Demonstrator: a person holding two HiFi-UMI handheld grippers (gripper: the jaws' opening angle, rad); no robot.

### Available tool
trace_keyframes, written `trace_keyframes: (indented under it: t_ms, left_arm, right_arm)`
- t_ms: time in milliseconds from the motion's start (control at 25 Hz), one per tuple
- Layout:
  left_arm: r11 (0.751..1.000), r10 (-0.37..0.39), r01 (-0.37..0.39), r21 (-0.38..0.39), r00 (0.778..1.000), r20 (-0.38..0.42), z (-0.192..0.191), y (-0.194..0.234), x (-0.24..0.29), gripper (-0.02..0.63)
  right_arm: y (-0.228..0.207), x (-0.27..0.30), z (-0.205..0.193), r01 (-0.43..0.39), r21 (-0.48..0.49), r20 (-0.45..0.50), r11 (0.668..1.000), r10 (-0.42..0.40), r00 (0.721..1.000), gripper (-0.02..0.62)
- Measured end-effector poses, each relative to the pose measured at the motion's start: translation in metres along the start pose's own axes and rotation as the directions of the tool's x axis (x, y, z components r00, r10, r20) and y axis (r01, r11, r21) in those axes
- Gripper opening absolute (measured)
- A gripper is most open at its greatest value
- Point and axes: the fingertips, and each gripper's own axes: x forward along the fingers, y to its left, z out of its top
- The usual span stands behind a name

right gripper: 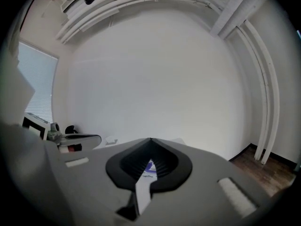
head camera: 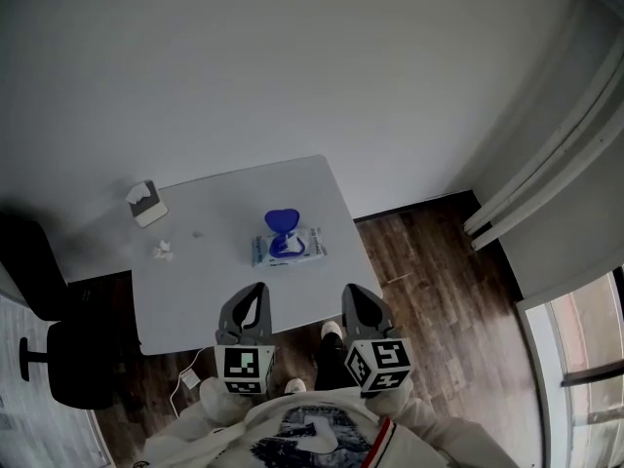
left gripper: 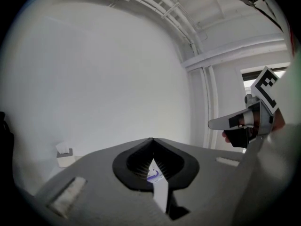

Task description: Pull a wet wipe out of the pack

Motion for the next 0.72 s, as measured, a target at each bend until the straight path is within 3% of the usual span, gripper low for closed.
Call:
trace_keyframes:
  t_ms: [720]
  left_arm:
    - [0.987, 0.162, -0.162, 0.004, 0.983, -0.089, 0.005, 0.024, 0.135, 0.005]
  right_arm:
    - [-0.074, 0.155, 0.026, -0.17, 0.035, -0.079, 0.985, 0.172, 0.982, 0.005]
